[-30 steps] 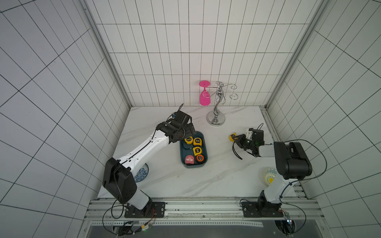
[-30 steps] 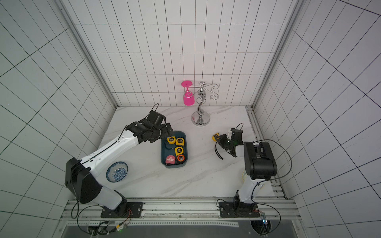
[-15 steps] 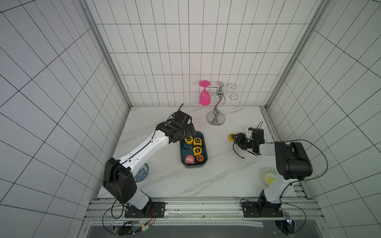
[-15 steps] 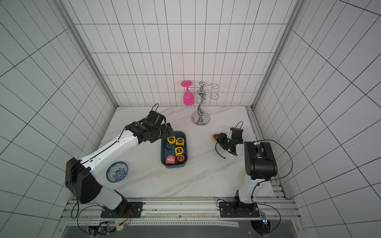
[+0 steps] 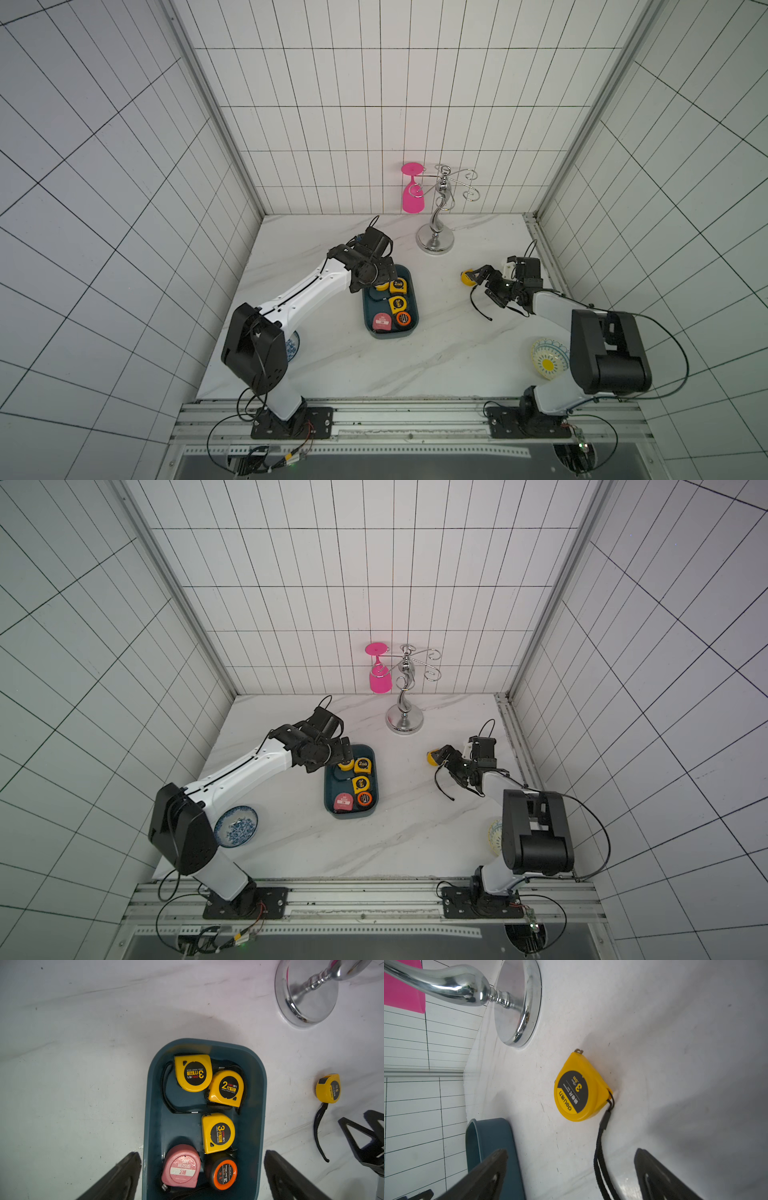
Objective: Take the tape measure out of the storage box
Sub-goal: Place the tape measure at the center of the board, then pick up the tape measure from the storage box.
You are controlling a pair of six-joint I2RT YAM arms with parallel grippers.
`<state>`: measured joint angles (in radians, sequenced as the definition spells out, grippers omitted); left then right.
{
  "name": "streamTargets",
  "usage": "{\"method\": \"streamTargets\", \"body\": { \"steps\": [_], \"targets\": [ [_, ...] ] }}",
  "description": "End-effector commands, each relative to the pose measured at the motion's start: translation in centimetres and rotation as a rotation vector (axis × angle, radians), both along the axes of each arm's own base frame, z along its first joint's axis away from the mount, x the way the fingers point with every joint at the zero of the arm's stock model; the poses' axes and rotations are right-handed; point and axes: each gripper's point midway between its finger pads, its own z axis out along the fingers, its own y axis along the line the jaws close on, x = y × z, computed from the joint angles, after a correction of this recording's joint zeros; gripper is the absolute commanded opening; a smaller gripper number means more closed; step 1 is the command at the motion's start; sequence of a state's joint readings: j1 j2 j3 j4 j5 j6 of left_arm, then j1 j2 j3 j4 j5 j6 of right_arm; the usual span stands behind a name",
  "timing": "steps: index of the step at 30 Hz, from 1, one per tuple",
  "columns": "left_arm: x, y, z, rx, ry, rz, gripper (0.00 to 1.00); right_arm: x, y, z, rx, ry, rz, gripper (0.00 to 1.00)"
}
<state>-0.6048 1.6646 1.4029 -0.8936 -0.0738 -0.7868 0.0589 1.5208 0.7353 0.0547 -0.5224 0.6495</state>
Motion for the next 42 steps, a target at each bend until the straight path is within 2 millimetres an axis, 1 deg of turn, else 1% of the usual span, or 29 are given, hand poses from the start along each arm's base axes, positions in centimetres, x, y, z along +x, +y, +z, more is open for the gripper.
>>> {"method": "streamTargets", "body": {
  "steps": [1, 6, 10, 13, 16, 22, 32, 42],
  "targets": [
    [-1.0, -1.9, -0.8, -0.024, 0.056, -0.024, 0.96, -0.1, -0.9, 2.4, -0.068, -0.021, 0.002, 0.99],
    [-1.8, -3.9, -3.2, -0.047, 0.144, -0.023, 0.92, -1.1, -0.8, 4.9, -0.071, -0.047, 0.01, 0.99],
    [-1.8, -5.3, -4.5, -0.037, 0.173, -0.052, 0.9, -1.9, -0.4, 6.5, -0.051, -0.064, 0.025, 0.99],
    [-1.7, -6.0, -5.6, -0.021, 0.193, -0.074, 0.88, -2.6, -0.1, 7.3, -0.032, -0.068, 0.04, 0.99],
    [-1.5, -6.2, -6.5, -0.004, 0.209, -0.081, 0.88, -3.1, 0.1, 8.0, -0.025, -0.079, 0.052, 0.99],
    [-1.2, -5.9, -8.0, 0.047, 0.229, -0.085, 0.86, -3.6, 0.4, 8.5, -0.007, -0.08, 0.067, 0.99],
    [-0.9, -6.5, -10.3, 0.071, 0.272, -0.105, 0.83, -3.8, 0.9, 9.0, 0.016, -0.087, 0.084, 0.99],
    [-0.8, -6.7, -12.0, 0.086, 0.305, -0.107, 0.81, -3.8, 0.9, 9.4, 0.018, -0.095, 0.086, 0.99]
  ]
}}
